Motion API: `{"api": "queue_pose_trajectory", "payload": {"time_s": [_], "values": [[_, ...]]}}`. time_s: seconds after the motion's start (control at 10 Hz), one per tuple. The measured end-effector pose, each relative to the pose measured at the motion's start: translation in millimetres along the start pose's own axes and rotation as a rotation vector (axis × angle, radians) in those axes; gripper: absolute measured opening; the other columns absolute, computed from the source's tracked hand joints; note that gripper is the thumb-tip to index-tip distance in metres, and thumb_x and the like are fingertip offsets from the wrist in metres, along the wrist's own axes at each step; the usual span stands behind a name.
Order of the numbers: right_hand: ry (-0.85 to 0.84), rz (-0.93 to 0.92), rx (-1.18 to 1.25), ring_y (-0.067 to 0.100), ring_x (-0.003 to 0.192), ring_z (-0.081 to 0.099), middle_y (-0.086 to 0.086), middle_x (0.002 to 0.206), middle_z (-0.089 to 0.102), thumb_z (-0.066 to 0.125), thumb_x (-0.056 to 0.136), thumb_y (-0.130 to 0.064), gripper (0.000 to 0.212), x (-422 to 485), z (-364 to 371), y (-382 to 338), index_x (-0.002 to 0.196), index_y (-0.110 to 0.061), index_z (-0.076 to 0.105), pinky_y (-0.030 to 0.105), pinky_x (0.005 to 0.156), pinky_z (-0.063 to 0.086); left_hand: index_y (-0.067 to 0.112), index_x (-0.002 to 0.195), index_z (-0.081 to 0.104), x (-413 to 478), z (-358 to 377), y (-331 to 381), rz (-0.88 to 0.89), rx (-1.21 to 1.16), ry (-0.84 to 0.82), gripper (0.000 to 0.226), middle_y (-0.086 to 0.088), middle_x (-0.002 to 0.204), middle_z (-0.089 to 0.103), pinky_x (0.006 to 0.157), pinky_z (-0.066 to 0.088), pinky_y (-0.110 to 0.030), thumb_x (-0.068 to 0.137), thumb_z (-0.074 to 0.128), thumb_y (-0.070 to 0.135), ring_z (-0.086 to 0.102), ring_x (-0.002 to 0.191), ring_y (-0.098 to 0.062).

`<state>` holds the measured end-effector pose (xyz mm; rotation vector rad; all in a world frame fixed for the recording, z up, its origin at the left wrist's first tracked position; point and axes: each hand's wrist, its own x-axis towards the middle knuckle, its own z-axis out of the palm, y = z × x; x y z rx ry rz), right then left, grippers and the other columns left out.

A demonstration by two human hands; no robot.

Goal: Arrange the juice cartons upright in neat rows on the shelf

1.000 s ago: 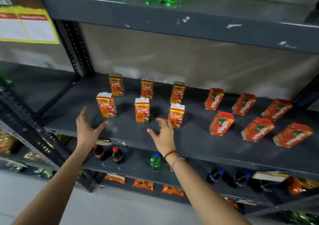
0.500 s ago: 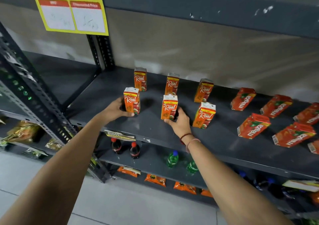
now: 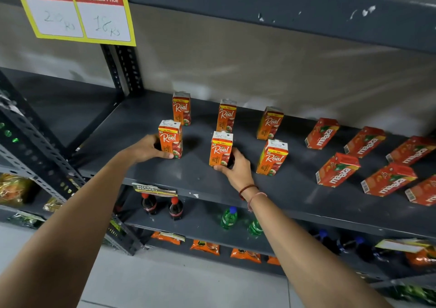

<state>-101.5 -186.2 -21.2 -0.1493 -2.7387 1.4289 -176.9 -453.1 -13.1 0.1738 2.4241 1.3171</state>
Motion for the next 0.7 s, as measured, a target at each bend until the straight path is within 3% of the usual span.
{"api": "queue_pose_trajectory", "payload": {"time_s": [0.2, 0.3, 0.4, 0.5, 0.6, 0.7], "values": [[0.017, -0.017, -0.016, 0.030, 0.119, 0.057, 0.016, 0.124, 0.063, 0.080, 0.073, -0.018, 0.058, -1.9, -0.5, -0.3, 0.123, -0.004, 0.054, 0.046, 0.103, 0.044, 0.022, 0.114, 0.055, -4.7, 4.4, -2.8, 0.001, 0.014, 0.064, 0.057, 0.001, 0.113, 0.063, 0.100, 0.040, -0.041, 0.064, 0.083, 0.021, 0.056, 0.110, -0.021], [0.057, -0.023, -0.030, 0.029, 0.121, 0.054, 0.015, 0.125, 0.062, 0.080, 0.072, -0.017, 0.061, -9.2, -3.0, -1.1, 0.125, -0.002, 0.053, 0.045, 0.105, 0.043, 0.014, 0.128, 0.049, -17.2, 16.0, -4.7, 0.007, -0.005, 0.204, 0.071, -0.007, 0.129, 0.057, 0.104, 0.036, -0.042, 0.065, 0.082, 0.018, 0.050, 0.120, -0.026], [0.129, -0.026, -0.023, 0.030, 0.118, 0.054, 0.016, 0.122, 0.061, 0.077, 0.075, -0.015, 0.053, -25.6, -5.3, 1.5, 0.122, -0.002, 0.055, 0.044, 0.103, 0.044, 0.010, 0.132, 0.046, -34.0, 34.5, -2.8, 0.016, 0.000, 0.401, 0.073, -0.011, 0.133, 0.054, 0.104, 0.035, -0.038, 0.067, 0.081, 0.013, 0.047, 0.123, -0.028], [0.115, -0.057, -0.049, 0.028, 0.114, 0.057, 0.014, 0.118, 0.064, 0.070, 0.083, -0.014, 0.035, -48.5, -17.0, 1.1, 0.115, -0.003, 0.061, 0.037, 0.100, 0.045, 0.004, 0.128, 0.050, -56.5, 55.7, 4.6, -0.090, 0.029, 0.613, 0.064, -0.016, 0.131, 0.056, 0.102, 0.037, -0.041, 0.072, 0.078, 0.018, 0.050, 0.120, -0.032], [0.076, -0.182, -0.153, 0.024, 0.113, 0.058, 0.009, 0.117, 0.066, 0.064, 0.088, -0.019, 0.026, -69.4, -41.5, -1.6, 0.110, -0.007, 0.065, 0.031, 0.096, 0.045, 0.007, 0.123, 0.053, -81.3, 79.1, 16.6, -0.126, -0.055, 0.722, 0.050, -0.015, 0.123, 0.062, 0.098, 0.039, -0.037, 0.079, 0.072, 0.023, 0.056, 0.113, -0.029], [0.145, -0.308, -0.246, 0.022, 0.112, 0.057, 0.006, 0.116, 0.065, 0.061, 0.090, -0.024, 0.024, -88.0, -75.0, -10.7, 0.109, -0.010, 0.065, 0.032, 0.091, 0.048, 0.009, 0.114, 0.059, -103.0, 100.5, 45.5, -0.035, -0.055, 0.655, 0.036, -0.014, 0.113, 0.067, 0.091, 0.042, -0.034, 0.082, 0.069, 0.021, 0.060, 0.105, -0.027]]}}
